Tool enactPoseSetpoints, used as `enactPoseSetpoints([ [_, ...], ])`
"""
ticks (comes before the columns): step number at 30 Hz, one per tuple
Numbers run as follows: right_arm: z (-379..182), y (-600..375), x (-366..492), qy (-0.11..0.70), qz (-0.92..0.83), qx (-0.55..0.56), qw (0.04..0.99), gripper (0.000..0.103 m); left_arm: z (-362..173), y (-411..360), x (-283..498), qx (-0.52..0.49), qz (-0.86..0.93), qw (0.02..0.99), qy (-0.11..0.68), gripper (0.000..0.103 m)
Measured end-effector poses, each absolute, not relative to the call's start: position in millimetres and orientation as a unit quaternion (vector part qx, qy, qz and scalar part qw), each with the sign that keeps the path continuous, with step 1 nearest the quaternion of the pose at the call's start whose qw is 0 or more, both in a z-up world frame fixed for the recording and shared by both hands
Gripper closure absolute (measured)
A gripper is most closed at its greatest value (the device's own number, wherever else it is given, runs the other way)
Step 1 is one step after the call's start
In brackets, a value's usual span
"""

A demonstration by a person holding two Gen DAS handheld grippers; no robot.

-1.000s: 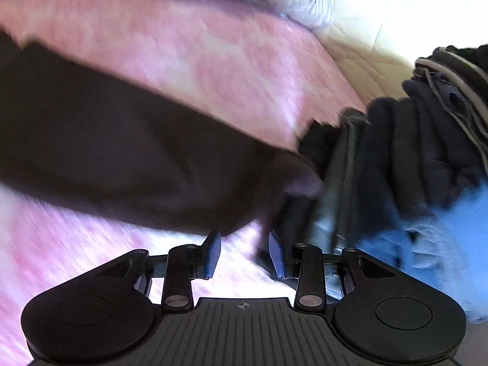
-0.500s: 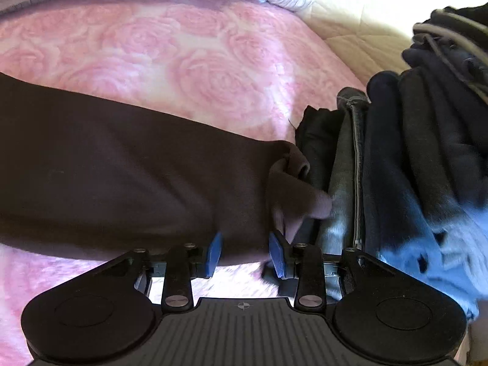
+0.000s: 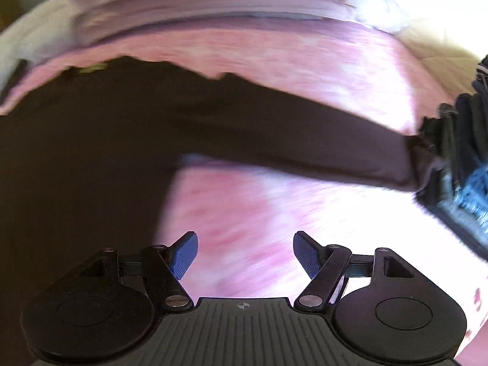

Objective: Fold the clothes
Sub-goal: 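Open both grippers and pull back above the flattened sweater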

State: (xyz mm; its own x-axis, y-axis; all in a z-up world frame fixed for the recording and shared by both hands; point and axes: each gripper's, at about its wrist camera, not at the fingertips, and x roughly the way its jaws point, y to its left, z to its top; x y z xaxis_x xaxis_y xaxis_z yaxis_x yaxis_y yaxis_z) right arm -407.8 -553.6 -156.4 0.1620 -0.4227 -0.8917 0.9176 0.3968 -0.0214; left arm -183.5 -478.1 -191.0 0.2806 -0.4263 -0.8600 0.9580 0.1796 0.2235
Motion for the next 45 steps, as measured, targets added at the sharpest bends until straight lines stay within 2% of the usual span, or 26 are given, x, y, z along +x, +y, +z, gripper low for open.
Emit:
enactPoseSetpoints([
  [4,-118.3,-499.0,-375.4,0.417,-0.494,0.282,0.709,0.029,-166.1,-436.6,-157.5,0.368,-0.515,0.694,0.342,0.032],
  [7,-86.1,-462.1,-355.7,0.391,-0.516,0.292,0.704,0.020,-141.8,-406.7,-140.5,0.346,-0.529,0.697,0.340,0.029],
  [13,-22.5,-393.0,-315.1,0.350,-0.536,0.296,0.709,0.019,-102.3,-368.5,-113.4,0.341,-0.544,0.697,0.319,0.028],
  [21,28.9,-361.3,-282.8,0.335,-0.532,0.261,0.732,0.019,-68.4,-330.6,-95.6,0.325,-0.540,0.714,0.305,0.028],
  [34,18.5,-320.9,-310.7,0.367,-0.480,0.251,0.757,0.019,-75.3,-266.5,-149.3,0.350,-0.527,0.706,0.319,0.028],
  [45,-20.0,-285.9,-366.4,0.418,-0.480,0.293,0.713,0.019,-87.4,-243.3,-186.5,0.380,-0.528,0.684,0.329,0.028],
])
